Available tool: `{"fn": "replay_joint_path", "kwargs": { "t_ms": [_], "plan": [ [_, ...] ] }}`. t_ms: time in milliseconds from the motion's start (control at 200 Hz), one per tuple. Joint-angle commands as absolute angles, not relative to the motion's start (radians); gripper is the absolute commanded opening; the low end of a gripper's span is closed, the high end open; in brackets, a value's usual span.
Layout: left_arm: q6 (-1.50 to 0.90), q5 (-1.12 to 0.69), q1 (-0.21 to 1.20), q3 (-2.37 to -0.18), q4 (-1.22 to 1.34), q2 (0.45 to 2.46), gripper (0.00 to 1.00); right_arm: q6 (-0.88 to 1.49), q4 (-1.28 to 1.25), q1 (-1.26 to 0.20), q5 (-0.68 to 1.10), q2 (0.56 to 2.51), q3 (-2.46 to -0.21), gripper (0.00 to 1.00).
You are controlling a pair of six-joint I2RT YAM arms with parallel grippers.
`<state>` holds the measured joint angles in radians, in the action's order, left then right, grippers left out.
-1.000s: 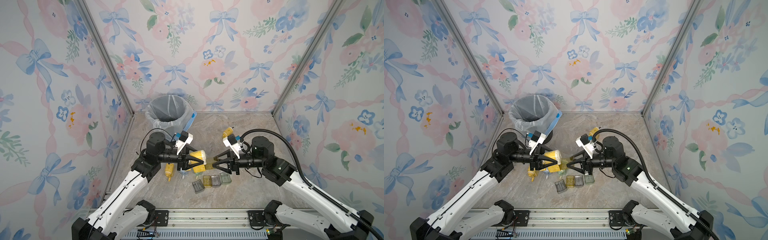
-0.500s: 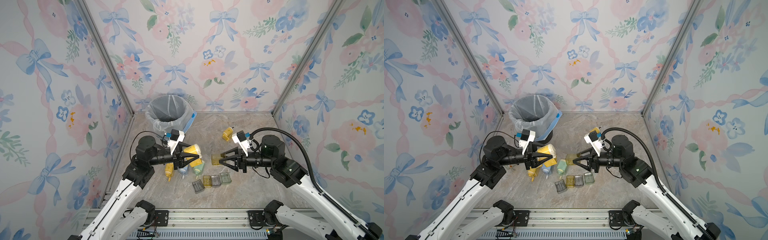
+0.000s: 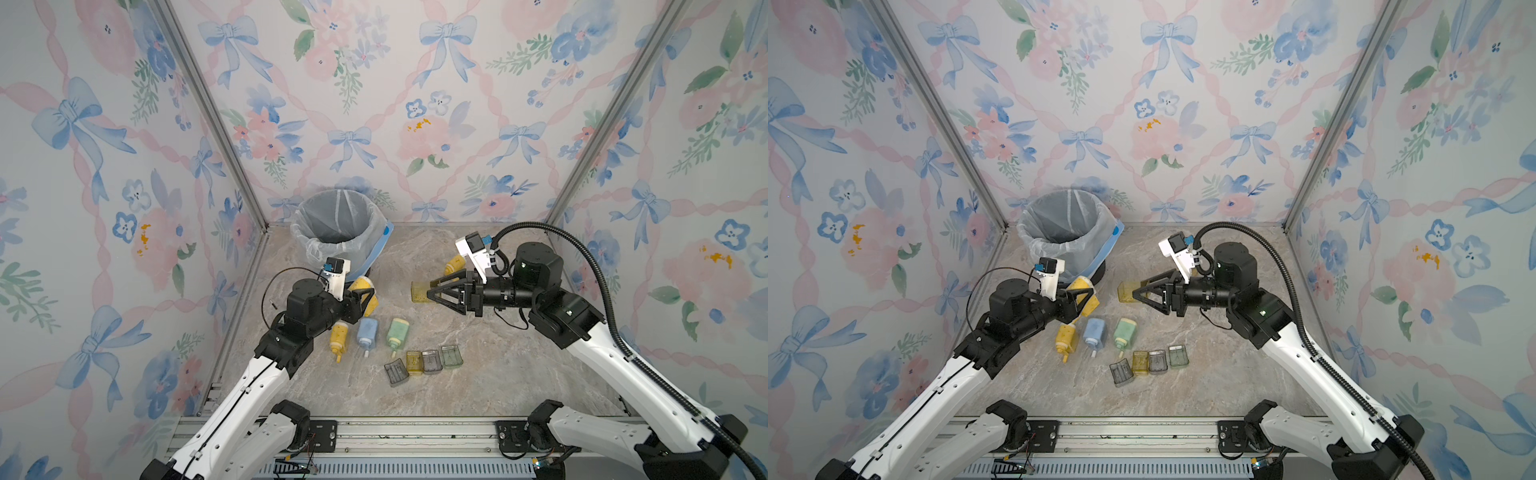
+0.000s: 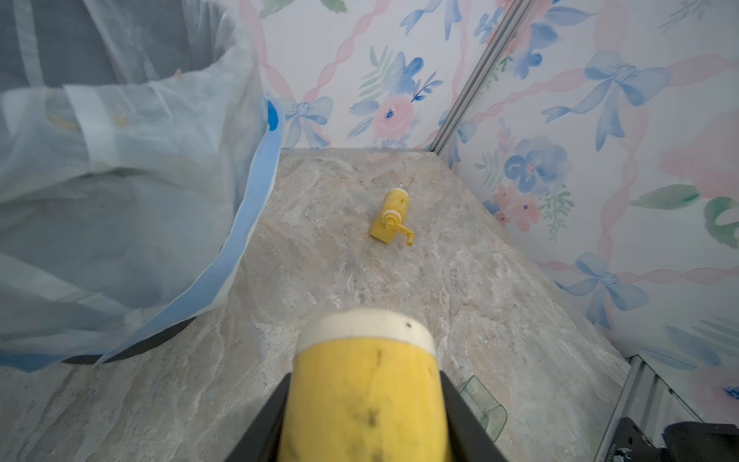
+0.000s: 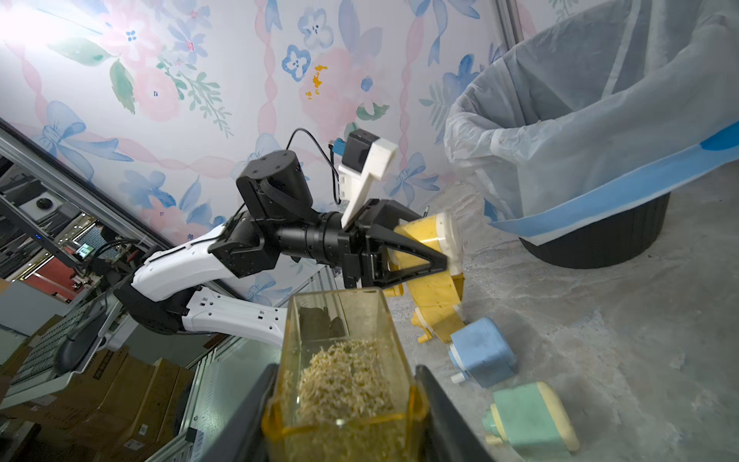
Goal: Take out the pencil sharpener tray and clean the shavings
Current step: Open the container of the pencil sharpener, then pour the shavings into the trash bin.
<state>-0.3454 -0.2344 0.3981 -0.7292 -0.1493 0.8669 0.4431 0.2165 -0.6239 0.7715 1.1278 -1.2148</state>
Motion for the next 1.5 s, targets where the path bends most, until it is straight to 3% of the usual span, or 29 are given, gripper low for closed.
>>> {"fn": "replay_joint_path", "kwargs": {
  "t_ms": [0,155,985,1495],
  "plan": [
    [-0.364,-0.143,0.390,-0.735,-0.166,0.840,0.00,0.502,0.166,-0.650,0.779,1.195,-1.305,0.40],
    [-0.379,-0.048,0.391,-0.717,-0.185,0.770,0.00,0.524,0.167,-0.702,0.718,1.329,-1.429,0.39],
    [-0.391,-0.190,0.354,-0.713,-0.184,0.728,0.00,0.849,0.094,-0.733,0.604,1.927,-2.000,0.37],
    [-0.403,-0.172,0.348,-0.703,-0.181,0.738,0.00,1.360,-0.171,-0.701,0.579,2.217,-2.220,0.37]
  ]
}}
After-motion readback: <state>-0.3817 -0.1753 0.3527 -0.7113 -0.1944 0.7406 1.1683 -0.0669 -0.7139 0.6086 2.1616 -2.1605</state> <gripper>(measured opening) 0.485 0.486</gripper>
